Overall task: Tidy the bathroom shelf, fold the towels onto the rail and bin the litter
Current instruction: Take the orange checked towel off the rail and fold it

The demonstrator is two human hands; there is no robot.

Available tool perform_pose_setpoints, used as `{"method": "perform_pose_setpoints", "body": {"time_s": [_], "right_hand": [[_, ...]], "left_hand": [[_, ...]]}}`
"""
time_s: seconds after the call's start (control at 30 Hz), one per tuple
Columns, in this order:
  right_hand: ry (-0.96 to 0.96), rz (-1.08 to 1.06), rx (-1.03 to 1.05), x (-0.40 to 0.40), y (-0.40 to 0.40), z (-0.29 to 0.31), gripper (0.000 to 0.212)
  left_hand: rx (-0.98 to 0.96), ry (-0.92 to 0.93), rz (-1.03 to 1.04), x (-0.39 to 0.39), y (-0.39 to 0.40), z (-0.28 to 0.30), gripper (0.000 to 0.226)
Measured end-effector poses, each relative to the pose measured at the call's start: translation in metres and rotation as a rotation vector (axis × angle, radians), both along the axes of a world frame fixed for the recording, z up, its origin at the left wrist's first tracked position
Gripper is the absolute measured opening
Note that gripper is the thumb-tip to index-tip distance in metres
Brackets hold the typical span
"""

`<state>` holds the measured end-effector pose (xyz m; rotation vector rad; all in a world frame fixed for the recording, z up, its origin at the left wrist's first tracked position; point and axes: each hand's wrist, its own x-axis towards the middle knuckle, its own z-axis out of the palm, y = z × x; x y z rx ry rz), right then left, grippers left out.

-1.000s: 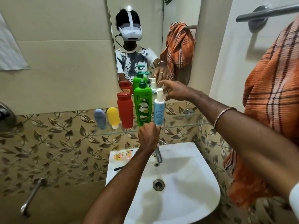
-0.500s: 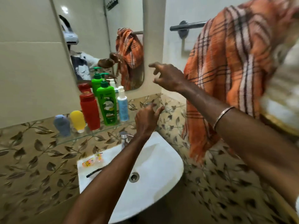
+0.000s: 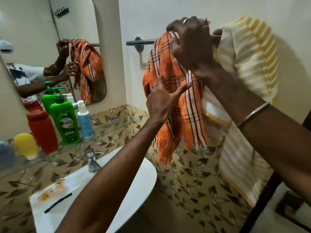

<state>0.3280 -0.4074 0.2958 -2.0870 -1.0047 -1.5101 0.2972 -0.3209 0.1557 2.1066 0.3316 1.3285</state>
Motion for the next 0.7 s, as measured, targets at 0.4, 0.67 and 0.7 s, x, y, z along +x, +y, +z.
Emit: {"method": "perform_pose_setpoints", "body": {"time_s": [0.4,0.67,0.7], "right_hand": [[0.068,-0.254,0.014,0.018,-0.050,0.022,0.038],[0.080,-0.117,0.038,0.016,-0.057,0.023,0.039],[0.089,-0.090,0.049,0.015,-0.058,0.022,0.046]], "left_hand": [[-0.077,-0.105,0.028,0.010,-0.020,0.018,0.020],[-0.293,-0.334,0.331,-0.056,0.006,0.025,0.024],[-0.298,-0.388,0.339,-0.066,0.007,0.024,0.024]]}}
